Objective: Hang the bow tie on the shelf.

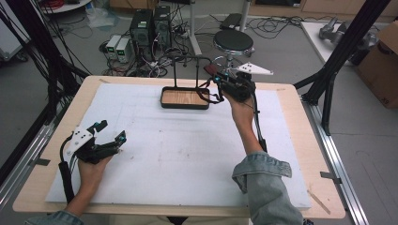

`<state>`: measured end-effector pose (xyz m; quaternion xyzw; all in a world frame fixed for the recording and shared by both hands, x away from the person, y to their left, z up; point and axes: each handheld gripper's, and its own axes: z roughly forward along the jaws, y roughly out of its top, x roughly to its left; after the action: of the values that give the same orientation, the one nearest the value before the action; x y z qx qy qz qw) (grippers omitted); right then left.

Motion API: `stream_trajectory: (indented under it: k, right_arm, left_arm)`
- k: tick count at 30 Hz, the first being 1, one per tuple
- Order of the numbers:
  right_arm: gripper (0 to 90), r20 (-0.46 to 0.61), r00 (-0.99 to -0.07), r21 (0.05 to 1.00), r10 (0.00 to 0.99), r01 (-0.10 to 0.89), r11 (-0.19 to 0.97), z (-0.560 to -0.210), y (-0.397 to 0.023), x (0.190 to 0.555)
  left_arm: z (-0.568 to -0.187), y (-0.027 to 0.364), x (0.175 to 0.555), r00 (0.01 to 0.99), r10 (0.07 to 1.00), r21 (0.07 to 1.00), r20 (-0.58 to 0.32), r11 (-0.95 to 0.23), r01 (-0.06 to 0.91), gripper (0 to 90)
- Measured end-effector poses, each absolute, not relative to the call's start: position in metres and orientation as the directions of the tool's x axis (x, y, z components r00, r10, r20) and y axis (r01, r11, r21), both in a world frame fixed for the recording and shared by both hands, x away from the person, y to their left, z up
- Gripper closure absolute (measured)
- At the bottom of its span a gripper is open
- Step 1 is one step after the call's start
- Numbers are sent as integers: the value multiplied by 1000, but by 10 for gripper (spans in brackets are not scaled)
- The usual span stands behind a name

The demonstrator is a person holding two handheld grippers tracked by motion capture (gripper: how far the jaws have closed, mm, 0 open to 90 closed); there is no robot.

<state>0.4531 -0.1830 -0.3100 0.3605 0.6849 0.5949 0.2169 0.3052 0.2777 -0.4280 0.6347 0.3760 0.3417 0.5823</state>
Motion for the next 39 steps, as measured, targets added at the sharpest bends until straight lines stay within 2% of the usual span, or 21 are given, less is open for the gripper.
stream_trajectory:
  k: [7, 18, 27, 39]
  right_arm:
    - [765, 129, -618, 976, 776, 218, 12, -297, -180, 472]
    - [765, 140, -583, 975, 800, 220, -11, -312, -168, 496]
    - [764, 154, -541, 977, 827, 206, -48, -310, -172, 506]
    - [763, 167, -490, 960, 855, 278, -28, -324, -179, 515]
  left_arm:
    - [-428, 278, 305, 485, 874, 996, -9, -35, 82, 162]
    - [-428, 279, 306, 495, 868, 996, -18, -28, 85, 162]
    - [-429, 279, 306, 493, 870, 995, -20, -29, 92, 160]
    - [-428, 279, 305, 494, 869, 995, -18, -32, 91, 160]
